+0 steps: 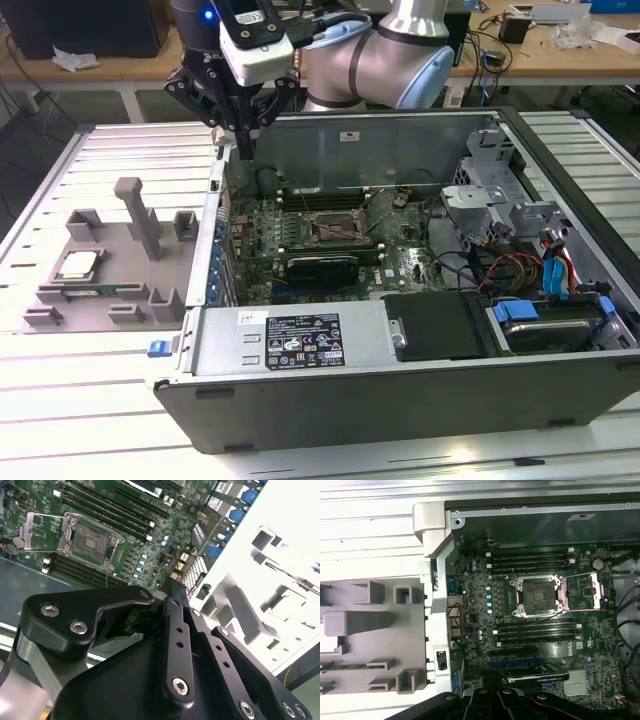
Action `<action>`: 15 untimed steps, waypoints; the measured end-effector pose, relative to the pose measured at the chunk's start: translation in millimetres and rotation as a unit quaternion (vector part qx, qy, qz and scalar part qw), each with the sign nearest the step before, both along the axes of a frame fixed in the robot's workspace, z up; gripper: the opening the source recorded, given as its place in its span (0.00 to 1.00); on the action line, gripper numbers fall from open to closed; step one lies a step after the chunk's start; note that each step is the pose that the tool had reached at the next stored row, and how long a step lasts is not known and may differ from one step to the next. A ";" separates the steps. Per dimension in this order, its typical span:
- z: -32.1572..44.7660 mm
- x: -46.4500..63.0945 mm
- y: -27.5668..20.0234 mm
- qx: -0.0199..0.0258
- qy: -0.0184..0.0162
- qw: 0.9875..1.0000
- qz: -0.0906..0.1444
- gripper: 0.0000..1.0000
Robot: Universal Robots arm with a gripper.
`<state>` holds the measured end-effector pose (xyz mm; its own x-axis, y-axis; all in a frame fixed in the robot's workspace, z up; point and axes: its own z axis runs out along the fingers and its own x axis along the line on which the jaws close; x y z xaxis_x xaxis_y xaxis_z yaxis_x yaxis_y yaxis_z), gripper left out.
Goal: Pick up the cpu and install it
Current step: 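Reach for the cpu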
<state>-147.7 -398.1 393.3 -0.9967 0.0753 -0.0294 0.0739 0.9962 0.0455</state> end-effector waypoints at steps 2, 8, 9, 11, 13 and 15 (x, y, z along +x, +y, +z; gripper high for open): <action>0.0 -2.3 0.1 0.000 0.000 1.000 0.000 0.11; 0.0 -8.9 0.3 0.000 -0.002 1.000 0.000 0.11; 0.0 -10.0 0.3 0.000 -0.002 1.000 0.000 0.11; 0.0 -12.7 0.4 0.000 -0.002 1.000 0.000 0.11; 0.0 -15.3 0.6 0.000 -0.003 1.000 0.000 0.11; 0.0 -18.7 0.8 0.000 -0.003 1.000 0.000 0.11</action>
